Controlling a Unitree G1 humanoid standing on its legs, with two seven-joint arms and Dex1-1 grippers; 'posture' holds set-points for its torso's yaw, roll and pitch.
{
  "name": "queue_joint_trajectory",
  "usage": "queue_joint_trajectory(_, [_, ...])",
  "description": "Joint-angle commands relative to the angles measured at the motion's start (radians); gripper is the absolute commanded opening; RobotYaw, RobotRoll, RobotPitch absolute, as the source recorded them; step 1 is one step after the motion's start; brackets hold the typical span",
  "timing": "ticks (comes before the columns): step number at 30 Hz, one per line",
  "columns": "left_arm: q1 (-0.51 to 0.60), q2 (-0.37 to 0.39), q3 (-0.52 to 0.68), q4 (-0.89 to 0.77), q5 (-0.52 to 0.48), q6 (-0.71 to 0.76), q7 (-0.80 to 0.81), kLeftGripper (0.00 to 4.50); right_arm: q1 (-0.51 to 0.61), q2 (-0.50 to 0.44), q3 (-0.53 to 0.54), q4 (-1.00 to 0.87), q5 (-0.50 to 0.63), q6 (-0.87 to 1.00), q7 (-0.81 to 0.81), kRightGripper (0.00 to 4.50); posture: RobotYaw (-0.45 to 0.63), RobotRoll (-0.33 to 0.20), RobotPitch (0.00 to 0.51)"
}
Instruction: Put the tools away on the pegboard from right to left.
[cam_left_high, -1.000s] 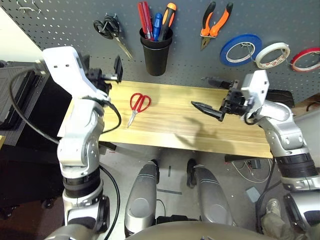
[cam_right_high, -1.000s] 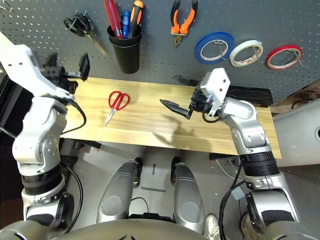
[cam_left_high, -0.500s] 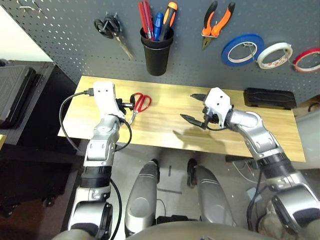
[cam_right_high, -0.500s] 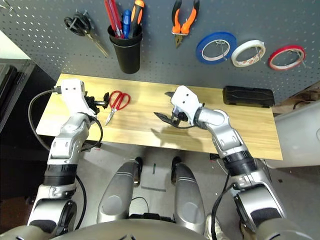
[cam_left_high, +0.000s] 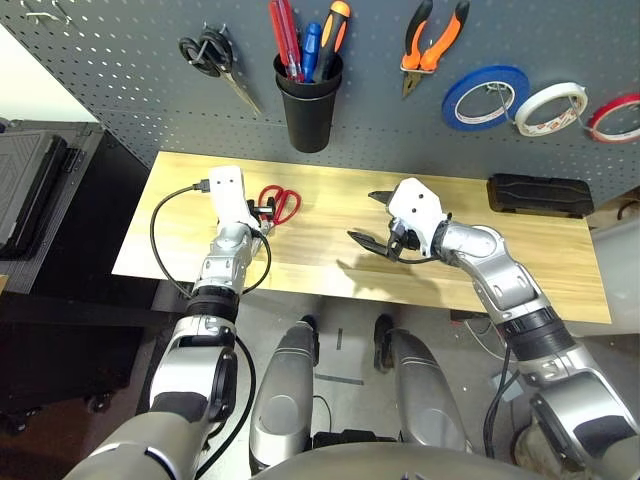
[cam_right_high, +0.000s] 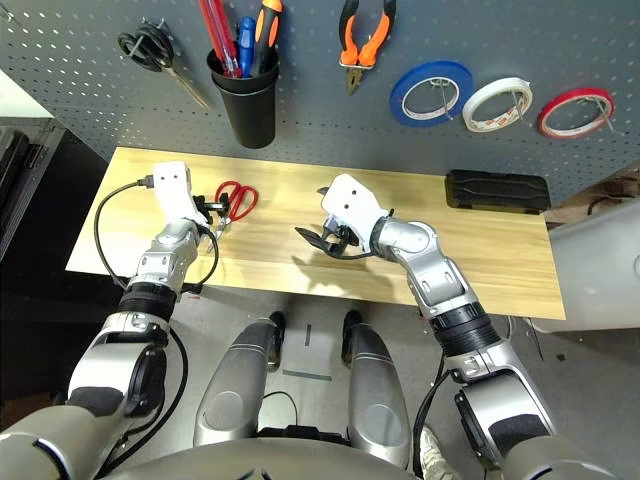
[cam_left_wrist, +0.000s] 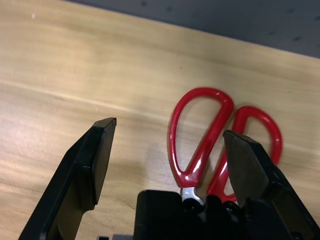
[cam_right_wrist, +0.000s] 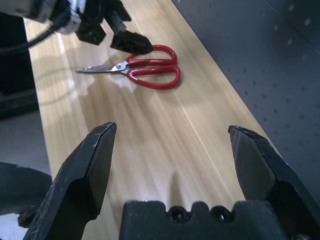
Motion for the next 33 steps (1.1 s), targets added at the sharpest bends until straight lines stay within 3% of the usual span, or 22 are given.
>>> queue_joint_trajectory(1, [-0.022, -0.001, 0.022, 0.126, 0.004, -0.042, 0.034, 4.46, 0.026, -0.01, 0.008, -0.032, 0.001, 0.028, 0.003, 4.5, 0.16, 0.0, 0.373])
queue_joint_trajectory(7, [-0.078, 0.0, 0.05, 0.286, 0.0, -0.094, 0.076, 4.46, 0.036, -0.015, 0.007, -0.076, 0.002, 0.054, -0.001, 4.5, 0.14, 0.0, 0.374])
queue_joint_trajectory(15, [-0.101, -0.01, 0.059, 0.374, 0.004, -0.125, 0.096, 4.46, 0.032, -0.025, 0.0, -0.104, 0.001, 0.066, -0.007, 4.5, 0.12, 0.0, 0.369])
queue_joint_trajectory(18, [-0.098, -0.014, 0.053, 0.385, 0.009, -0.115, 0.095, 3.86, 0.026, -0.029, -0.004, -0.113, 0.004, 0.076, -0.007, 4.5, 0.12, 0.0, 0.367])
queue_joint_trajectory(28, [-0.049, -0.031, 0.06, 0.322, -0.015, -0.142, 0.051, 0.06, 0.014, -0.046, -0.012, -0.084, 0.01, 0.016, 0.006, 4.5, 0.14, 0.0, 0.353])
queue_joint_trajectory(31, [0.006, -0.051, 0.056, 0.226, -0.023, -0.156, 0.037, 0.02, 0.012, -0.047, -0.027, -0.054, 0.02, -0.037, 0.015, 4.5, 0.16, 0.0, 0.342])
queue_joint_trajectory(33, [0.088, -0.08, 0.049, 0.074, -0.035, -0.167, 0.021, 0.02, 0.018, -0.054, -0.049, -0.029, 0.042, -0.099, 0.03, 4.5, 0.18, 0.0, 0.335])
